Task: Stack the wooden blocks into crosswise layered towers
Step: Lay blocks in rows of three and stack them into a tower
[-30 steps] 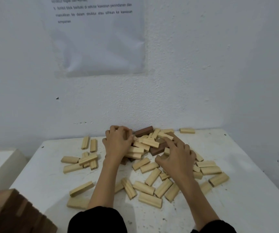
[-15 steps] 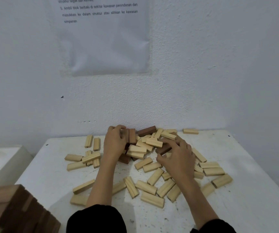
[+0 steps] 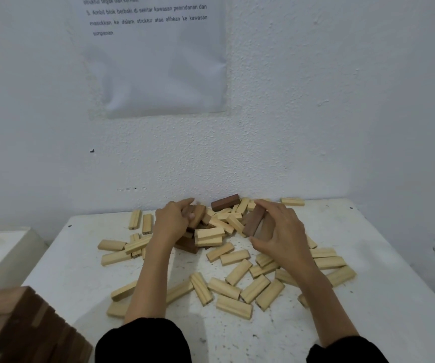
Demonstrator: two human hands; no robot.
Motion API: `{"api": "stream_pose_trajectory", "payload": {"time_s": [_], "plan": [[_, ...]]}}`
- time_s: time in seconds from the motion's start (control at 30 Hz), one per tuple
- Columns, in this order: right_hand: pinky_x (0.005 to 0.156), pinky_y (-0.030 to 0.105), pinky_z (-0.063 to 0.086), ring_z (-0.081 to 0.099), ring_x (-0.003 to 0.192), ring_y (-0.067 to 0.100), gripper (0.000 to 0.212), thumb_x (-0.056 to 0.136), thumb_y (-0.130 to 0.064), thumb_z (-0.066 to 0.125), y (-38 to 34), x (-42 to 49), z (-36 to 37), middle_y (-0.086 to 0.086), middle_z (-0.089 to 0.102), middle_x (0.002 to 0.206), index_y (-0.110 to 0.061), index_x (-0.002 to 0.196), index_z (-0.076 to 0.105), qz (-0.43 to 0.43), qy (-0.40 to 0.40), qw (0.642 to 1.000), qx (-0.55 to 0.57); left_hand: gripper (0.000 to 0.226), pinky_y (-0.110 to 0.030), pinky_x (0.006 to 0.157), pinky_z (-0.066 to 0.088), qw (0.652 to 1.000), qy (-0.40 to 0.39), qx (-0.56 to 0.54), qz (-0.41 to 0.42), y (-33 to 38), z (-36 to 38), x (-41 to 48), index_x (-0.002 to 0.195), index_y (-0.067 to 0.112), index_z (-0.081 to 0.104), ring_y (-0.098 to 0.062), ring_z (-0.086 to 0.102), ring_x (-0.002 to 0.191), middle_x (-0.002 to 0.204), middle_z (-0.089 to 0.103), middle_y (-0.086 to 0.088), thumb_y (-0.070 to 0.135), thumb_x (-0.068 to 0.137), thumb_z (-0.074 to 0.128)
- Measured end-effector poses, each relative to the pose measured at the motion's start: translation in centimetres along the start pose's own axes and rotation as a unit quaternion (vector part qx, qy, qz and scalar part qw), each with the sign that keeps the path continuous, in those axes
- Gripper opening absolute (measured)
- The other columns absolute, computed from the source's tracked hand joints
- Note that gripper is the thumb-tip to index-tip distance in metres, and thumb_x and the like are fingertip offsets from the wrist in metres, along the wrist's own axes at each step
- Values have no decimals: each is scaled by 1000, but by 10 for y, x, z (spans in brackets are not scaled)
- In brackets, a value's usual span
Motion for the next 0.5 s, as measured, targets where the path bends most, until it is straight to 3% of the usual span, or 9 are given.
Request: {"api": "stream_pose_trajectory", "payload": {"time_s": [0.07,0.2,0.3,0.4,0.5], "plan": [[90,32,38,49,106,17,76,60,-27,78,-5,0,1,-6,55,122,-26,130,49,-18,-7,1000,14,45,-42,103,36,1000,15,-17,-5,-1,-4,-3,138,24,47,-33,40,125,125,58,-13,18,94,56],[93,6,23,41,108,7,77,65,-20,80,-16,-4,-1,-10,50,124,-25,134,45,-48,-17,996,68,36,-35,83,42,997,78,5,-5,9,-17,-13,124,19,58,-27,45,116,114,64,-8,15,88,63],[97,15,25,39,109,3,75,64,-30,72,-29,-11,-2,-11,49,124,-25,134,44,-68,2,994,80,29,-29,70,39,991,130,-10,7,20,-32,-26,115,15,64,-22,58,102,110,64,-3,18,86,66],[99,8,22,41,112,7,73,65,-32,71,-46,-25,-1,-12,49,122,-26,133,43,-94,26,992,80,27,-26,67,38,987,151,-45,31,30,-43,-44,110,17,64,-15,59,88,104,65,5,25,84,68],[101,5,19,42,113,10,69,67,-36,65,-64,-45,1,-10,50,122,-23,132,43,-123,35,988,82,21,-24,66,38,988,124,-72,62,40,-45,-70,104,16,66,-12,57,78,94,64,7,21,84,67]]}}
Point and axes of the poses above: each hand's wrist, its own x-axis towards the middle knuckle, its own z-axis out of the palm, y = z × x, the point moved 7 cm from there along x, towards the middle knuckle
